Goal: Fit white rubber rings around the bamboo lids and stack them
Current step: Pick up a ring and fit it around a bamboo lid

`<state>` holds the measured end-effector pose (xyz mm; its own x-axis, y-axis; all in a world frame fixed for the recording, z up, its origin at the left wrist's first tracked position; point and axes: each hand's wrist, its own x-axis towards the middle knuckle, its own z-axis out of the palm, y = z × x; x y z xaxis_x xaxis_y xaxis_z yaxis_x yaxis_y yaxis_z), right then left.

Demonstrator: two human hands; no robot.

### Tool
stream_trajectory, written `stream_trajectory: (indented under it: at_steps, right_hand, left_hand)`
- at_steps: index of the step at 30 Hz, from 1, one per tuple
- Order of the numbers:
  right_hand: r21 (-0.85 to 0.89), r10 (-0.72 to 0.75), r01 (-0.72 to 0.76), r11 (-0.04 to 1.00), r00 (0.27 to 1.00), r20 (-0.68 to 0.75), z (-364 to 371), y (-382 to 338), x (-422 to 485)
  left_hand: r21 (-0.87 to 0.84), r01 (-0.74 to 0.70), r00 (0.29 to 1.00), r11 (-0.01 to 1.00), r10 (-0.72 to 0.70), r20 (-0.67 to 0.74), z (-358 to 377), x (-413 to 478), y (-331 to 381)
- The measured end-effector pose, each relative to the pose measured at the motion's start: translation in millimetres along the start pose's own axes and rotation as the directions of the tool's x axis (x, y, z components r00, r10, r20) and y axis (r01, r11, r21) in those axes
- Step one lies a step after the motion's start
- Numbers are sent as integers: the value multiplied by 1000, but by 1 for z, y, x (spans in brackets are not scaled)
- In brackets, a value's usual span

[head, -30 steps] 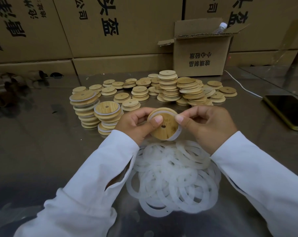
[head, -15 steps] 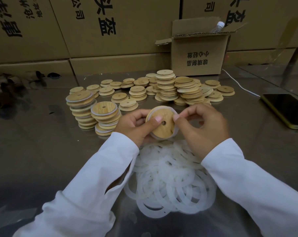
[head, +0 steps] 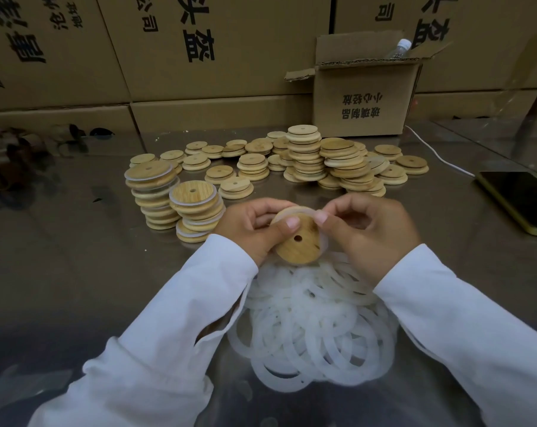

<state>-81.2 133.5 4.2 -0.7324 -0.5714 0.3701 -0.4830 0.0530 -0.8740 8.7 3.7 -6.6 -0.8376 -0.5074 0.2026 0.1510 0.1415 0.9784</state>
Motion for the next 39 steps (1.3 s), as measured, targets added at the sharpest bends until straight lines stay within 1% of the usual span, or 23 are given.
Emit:
stream_trajectory:
  at_steps: [3, 6, 9, 11, 15, 17, 19, 23, 24, 28, 32, 35, 37, 39]
  right_hand:
    - [35, 37, -38, 999, 999, 28, -3, -2, 2]
    - [37, 41, -42, 998, 999, 35, -5, -3, 2]
    - [12, 18, -19, 1000, 999, 34, -5, -5, 3]
    - [27, 25, -27, 999, 999, 44, -5, -6, 3]
    - [135, 147, -156, 978, 986, 77, -7, -3, 3]
    - [169, 167, -178, 969, 983, 78, -8, -1, 4]
    - [188, 133, -141, 972, 989, 57, -6, -1, 3]
    - [204, 34, -35, 978, 999, 12, -1, 1, 2]
    - [197, 22, -22, 980, 1000, 0, 0, 2, 2]
    - [204, 7, -2, 979, 1000, -19, 2, 4, 2]
    - [162, -19, 24, 987, 999, -29, 1, 4, 2]
    - [114, -38, 37, 993, 999, 5, 1, 3, 0]
    - [71, -51, 49, 996, 998, 30, 1, 3, -1]
    - [53, -49, 47, 997, 998, 26, 2, 4, -1]
  left_hand:
    - [36, -46, 999, 998, 45, 29, -3, -1, 4]
    - [62, -69, 997, 996, 67, 39, -6, -1, 7]
    - [35, -63, 997, 997, 62, 42, -6, 0, 8]
    - [12, -53, 998, 999, 52, 23, -4, -1, 6]
    - [1, -42, 999, 999, 43, -20, 2, -2, 2]
    - [-6, -34, 999, 999, 34, -41, 5, -2, 0]
    - [-15, -32, 997, 999, 30, -75, 7, -2, 1]
    - [-79, -46, 975, 996, 27, -222, 4, -1, 5]
    - [-92, -44, 971, 995, 21, -238, 3, -1, 6]
    - [-102, -7, 980, 995, -14, -197, 7, -2, 7]
    - [-108, 28, 987, 994, -44, -154, 6, -2, 6]
    - [-59, 44, 992, 997, -51, -115, 7, -3, 4]
    - [-10, 34, 994, 999, -35, -107, 9, -3, 3]
    - [35, 11, 995, 999, -8, -98, 8, -2, 2]
